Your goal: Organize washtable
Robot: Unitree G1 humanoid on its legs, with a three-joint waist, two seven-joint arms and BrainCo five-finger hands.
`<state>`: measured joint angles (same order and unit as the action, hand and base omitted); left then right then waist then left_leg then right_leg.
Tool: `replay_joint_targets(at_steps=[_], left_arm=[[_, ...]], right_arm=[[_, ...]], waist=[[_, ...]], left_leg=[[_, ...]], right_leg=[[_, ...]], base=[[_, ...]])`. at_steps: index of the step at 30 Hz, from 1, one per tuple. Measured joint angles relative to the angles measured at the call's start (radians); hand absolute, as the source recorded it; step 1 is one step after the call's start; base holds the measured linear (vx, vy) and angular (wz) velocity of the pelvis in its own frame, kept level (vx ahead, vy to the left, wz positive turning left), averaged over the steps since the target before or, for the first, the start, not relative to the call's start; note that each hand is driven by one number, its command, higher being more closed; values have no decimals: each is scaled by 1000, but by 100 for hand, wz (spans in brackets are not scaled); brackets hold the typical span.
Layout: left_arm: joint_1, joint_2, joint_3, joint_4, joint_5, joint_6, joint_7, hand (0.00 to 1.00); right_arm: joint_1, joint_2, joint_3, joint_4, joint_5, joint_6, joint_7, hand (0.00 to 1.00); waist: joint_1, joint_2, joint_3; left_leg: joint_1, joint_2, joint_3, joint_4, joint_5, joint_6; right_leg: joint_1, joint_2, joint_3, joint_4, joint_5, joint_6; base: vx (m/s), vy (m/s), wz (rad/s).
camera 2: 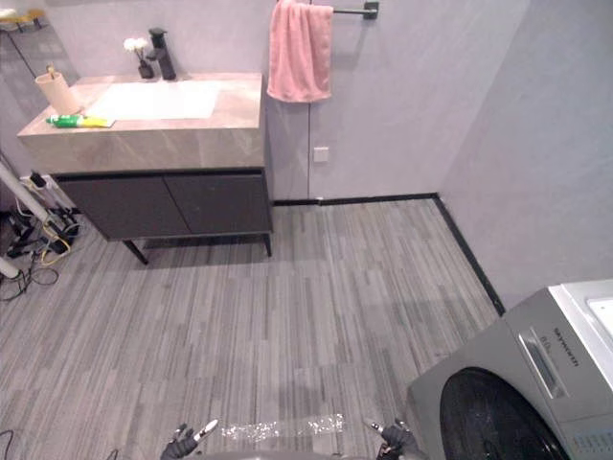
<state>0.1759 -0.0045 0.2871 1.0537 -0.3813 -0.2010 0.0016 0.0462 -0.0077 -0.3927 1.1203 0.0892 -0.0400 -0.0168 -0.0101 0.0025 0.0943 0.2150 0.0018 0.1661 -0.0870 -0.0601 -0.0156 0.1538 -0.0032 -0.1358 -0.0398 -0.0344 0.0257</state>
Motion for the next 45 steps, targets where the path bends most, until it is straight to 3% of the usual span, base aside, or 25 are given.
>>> replay_joint_targets(at_steps=[13, 14, 16, 17, 18, 19, 20, 22, 23, 24, 25, 26, 28, 30, 32, 34, 35, 36, 37, 38, 39, 40, 42, 44, 45], left_arm=[[-2, -1, 32, 3, -1, 7, -1, 0], [-1, 2, 50, 3, -1, 10, -1, 0], [2, 4, 87, 0, -4, 18, -1, 0], [3, 3, 121, -1, -6, 19, -2, 0], [2, 3, 139, -4, -11, 20, -1, 0], [5, -7, 163, -22, -26, 23, -1, 0], [15, -15, 166, -33, -37, 23, -2, 0], [25, -27, 165, -33, -42, 24, -1, 0], [31, -33, 164, -33, -45, 24, -2, 0], [30, -38, 155, -31, -66, 24, -3, 0], [33, -52, 143, -31, -88, 24, -3, 0], [39, -59, 136, -31, -95, 24, -3, 0], [48, -64, 111, -25, -119, 26, -11, 0], [50, -64, 117, -23, -129, 22, -18, 0], [52, -64, 117, -19, -126, 23, -20, 0], [89, -59, 120, -18, -121, 23, -18, 0], [87, -47, 120, -13, -118, 22, -14, 0], [76, -32, 121, -3, -117, 19, -4, 0], [68, -16, 121, -4, -116, 19, 3, 0], [53, 3, 116, -8, -114, 19, 6, 0], [38, 7, 106, -20, -112, 19, 9, 0], [35, 8, 103, -38, -108, 18, 12, 0], [9, 8, 101, -101, -89, 15, 22, 0], [-16, -3, 103, -131, -77, 11, 22, 0], [-31, -16, 114, -142, -76, 3, 22, 0]], right_arm=[[0, 0, -2, 1, 20, 6, 1, 0], [0, 1, -3, 4, 21, 6, 1, 0], [-2, -1, -6, 4, 27, 5, 2, 0], [-3, -3, -14, 4, 29, 4, 2, 0], [-3, -2, -21, 4, 30, 4, 2, 0], [-3, -2, -22, 3, 35, 4, 2, 0], [0, -8, -22, 2, 37, 4, 3, 0], [9, -31, -20, 1, 39, 4, 2, 0], [8, -38, -20, 2, 39, 5, 3, 0], [-10, -39, -21, 5, 36, 6, 3, 0], [-26, -54, -23, 17, 36, 13, 2, 0], [-35, -63, -23, 27, 35, 13, 2, 0], [-59, -77, -32, 53, 35, 18, 3, 0], [-56, -76, -43, 53, 34, 21, 4, 0], [-48, -78, -65, 52, 34, 20, 4, 0], [-15, -70, -84, 33, 35, 17, 7, 0], [-9, -65, -91, 32, 35, 15, 8, 0], [5, -38, -110, 32, 37, 12, 14, 0], [4, -27, -113, 32, 38, 9, 16, 0], [3, -6, -133, 30, 59, 2, 19, 0], [2, -4, -147, 27, 69, -2, 20, 0], [1, -4, -147, 22, 69, -2, 20, 0], [4, 1, -141, -7, 68, -10, 21, 0], [11, 3, -137, -34, 68, -21, 21, 0], [17, 6, -132, -58, 68, -24, 21, 0]], waist=[[-1, -1, 1], [0, -3, 3], [1, 11, 18], [1, 18, 23], [2, 19, 24], [3, 30, 28], [10, 46, 36], [27, 64, 43], [27, 68, 47], [30, 61, 64], [36, 60, 68], [44, 68, 74], [68, 93, 87], [81, 108, 91], [81, 107, 89], [82, 88, 36], [84, 61, 24], [86, 6, 7], [81, -6, 12], [75, -22, 26], [57, -11, 34], [48, -10, 35], [45, -5, 36], [34, 8, 36], [27, 15, 39]], left_leg=[[-11, 5, 10, 7, -2, -4], [-25, 10, 24, 45, -22, -29], [-95, 47, 59, 246, -123, -53], [-175, 93, 89, 446, -179, -88], [-226, 121, 104, 563, -184, -88], [-329, 181, 115, 786, -148, -35], [-379, 218, 113, 903, -94, 13], [-426, 242, 98, 1016, 16, 0], [-467, 240, 73, 1079, 118, -26], [-520, 217, 50, 1127, 115, -22], [-532, 153, -10, 1051, -20, -17], [-535, 123, -42, 985, -49, -20], [-543, 59, -148, 739, -64, -35], [-557, 38, -284, 508, -50, -56], [-564, 34, -340, 483, -49, -56], [-561, 31, -306, 527, -44, -64], [-555, 9, -271, 550, -74, -55], [-536, -33, -224, 567, -121, -29], [-521, -46, -209, 583, -144, -11], [-472, -67, -182, 612, -180, 18], [-425, -78, -176, 642, -225, 45], [-398, -80, -174, 651, -242, 57], [-267, -79, -179, 587, -268, 75], [-190, -64, -196, 507, -268, 75], [-146, -52, -202, 466, -268, 75]], right_leg=[[-1, 5, 5, -10, 0, 0], [-1, 5, 13, -5, 0, -1], [-3, 18, 33, 12, -22, -28], [-5, 34, 54, 28, -49, -46], [-9, 39, 60, 40, -56, -54], [-14, 56, 78, 64, -68, -70], [-11, 69, 98, 79, -74, -74], [-2, 75, 135, 91, -80, -81], [-2, 69, 160, 99, -84, -92], [1, 61, 191, 115, -94, -105], [-5, 47, 227, 138, -107, -109], [-11, 41, 248, 144, -113, -107], [-37, 35, 320, 159, -126, -104], [-61, 41, 374, 182, -161, -86], [-68, 42, 408, 235, -220, -76], [-88, 20, 468, 349, -348, -36], [-93, -10, 473, 397, -378, -22], [-164, -42, 447, 594, -398, 23], [-206, -47, 434, 714, -378, 35], [-277, -54, 422, 949, -288, 81], [-331, -58, 393, 1126, -181, 132], [-352, -64, 372, 1199, -167, 141], [-433, -96, 231, 1358, -189, 103], [-490, -112, 139, 1312, -210, 68], [-518, -117, 101, 1211, -224, 55]], base=[[0, -1, -2], [-4, -46, -25], [-25, -69, -34], [-45, -59, -31], [-44, -74, -42], [3, -86, -50], [54, -102, -78], [80, -81, -66], [61, -36, -44], [87, -8, -58], [82, 26, -64], [95, 58, -88], [113, 87, -103], [244, 174, -98], [294, 217, -75], [407, 282, -80], [485, 274, -74], [406, 186, -51], [611, 264, -47], [581, 258, -15], [574, 255, -5], [445, 166, 3], [414, 129, -5], [400, 69, 3], [411, 24, 4]])
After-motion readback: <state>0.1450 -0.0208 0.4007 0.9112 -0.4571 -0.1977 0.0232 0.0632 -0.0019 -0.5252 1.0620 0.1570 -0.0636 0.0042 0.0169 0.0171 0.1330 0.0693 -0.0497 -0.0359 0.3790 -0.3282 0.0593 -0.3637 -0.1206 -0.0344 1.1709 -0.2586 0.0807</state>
